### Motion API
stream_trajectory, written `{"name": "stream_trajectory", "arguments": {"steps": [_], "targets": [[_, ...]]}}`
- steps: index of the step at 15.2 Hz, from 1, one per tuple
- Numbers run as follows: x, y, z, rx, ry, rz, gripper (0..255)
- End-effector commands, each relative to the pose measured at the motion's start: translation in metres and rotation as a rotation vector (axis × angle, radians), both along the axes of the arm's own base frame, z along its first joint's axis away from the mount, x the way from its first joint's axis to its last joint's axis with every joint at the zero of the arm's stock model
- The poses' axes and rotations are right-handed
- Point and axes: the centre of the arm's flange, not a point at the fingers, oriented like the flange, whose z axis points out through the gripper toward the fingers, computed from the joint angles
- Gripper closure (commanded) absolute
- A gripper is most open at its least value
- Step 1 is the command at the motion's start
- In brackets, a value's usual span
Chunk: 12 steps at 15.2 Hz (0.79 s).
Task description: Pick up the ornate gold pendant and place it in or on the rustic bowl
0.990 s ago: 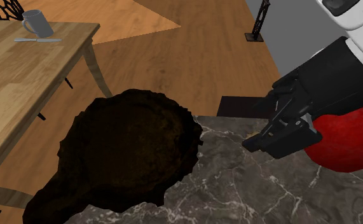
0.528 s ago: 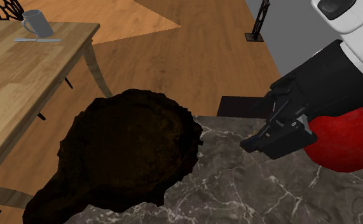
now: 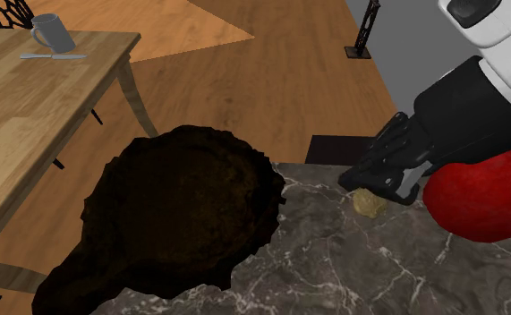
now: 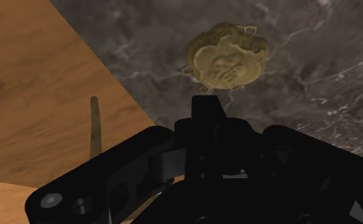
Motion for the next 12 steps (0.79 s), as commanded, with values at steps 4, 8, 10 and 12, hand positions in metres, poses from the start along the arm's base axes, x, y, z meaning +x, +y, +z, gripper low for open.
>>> {"name": "stream_trajectory", "arguments": {"steps": [4, 8, 10, 12], "targets": [[0.003, 0.009, 0.01, 0.018, 0.08, -0.069, 0], [0.018, 0.029, 0.03, 0.063, 0.282, -0.244, 0], [0.019, 0.028, 0.02, 0.063, 0.282, -0.244, 0], [0.021, 0.027, 0.009, 0.063, 0.282, -0.244, 0]]}}
